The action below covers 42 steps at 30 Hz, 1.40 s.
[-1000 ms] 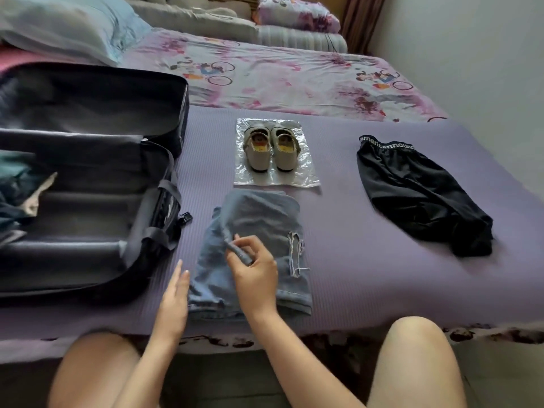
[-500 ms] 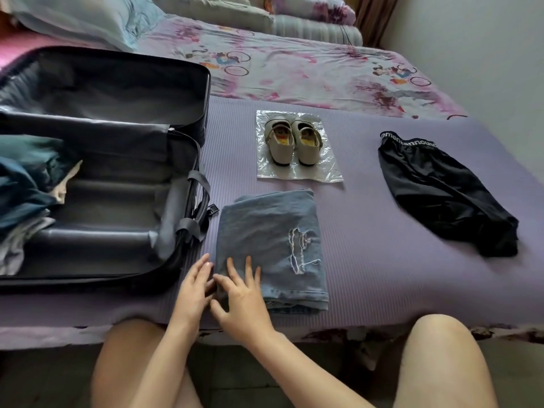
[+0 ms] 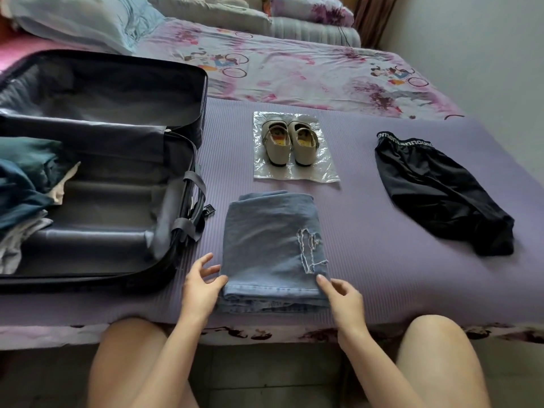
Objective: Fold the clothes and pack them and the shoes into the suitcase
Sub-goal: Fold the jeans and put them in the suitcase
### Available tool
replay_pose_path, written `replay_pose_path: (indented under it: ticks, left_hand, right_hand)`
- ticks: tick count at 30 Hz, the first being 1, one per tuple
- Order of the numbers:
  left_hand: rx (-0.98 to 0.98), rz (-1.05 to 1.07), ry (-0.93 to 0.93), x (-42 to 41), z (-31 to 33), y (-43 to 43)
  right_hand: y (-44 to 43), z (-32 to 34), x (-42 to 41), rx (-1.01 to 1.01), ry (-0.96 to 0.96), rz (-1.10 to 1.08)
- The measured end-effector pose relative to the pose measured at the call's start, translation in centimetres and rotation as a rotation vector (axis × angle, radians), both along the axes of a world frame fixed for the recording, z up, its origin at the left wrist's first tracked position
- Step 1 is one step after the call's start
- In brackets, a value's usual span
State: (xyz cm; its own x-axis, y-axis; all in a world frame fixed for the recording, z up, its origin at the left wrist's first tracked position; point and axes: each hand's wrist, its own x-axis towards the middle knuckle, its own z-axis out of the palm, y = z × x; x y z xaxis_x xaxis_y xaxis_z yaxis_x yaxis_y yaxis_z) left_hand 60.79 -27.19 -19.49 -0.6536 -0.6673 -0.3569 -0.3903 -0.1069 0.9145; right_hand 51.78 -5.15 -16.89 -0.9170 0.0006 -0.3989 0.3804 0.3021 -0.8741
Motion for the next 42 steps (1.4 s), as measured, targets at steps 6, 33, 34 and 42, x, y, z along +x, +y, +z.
replay_pose_path:
  ticks: [6, 33, 34, 42]
  left_hand:
    - [0.265, -0.084, -0.002, -1.0, 0.8, 4.0]
    - [-0.754, -0.603, -0.371, -11.8, 4.8, -6.5]
    - [-0.733, -0.604, -0.392, -11.8, 4.8, -6.9]
    - [-0.78, -0.258, -0.182, -11.5, 5.1, -7.6]
  right_hand:
    - [-1.0, 2.8, -7.3, -0.089, 0.2, -0.059]
    - [-6.4, -2.4, 4.5, 0.046, 0.023, -0.389]
    - [-6.4, -2.6, 4.6, 0.036, 0.024, -0.39]
    - [-4.9, -2.4, 5.4, 0.023, 0.021, -0.321]
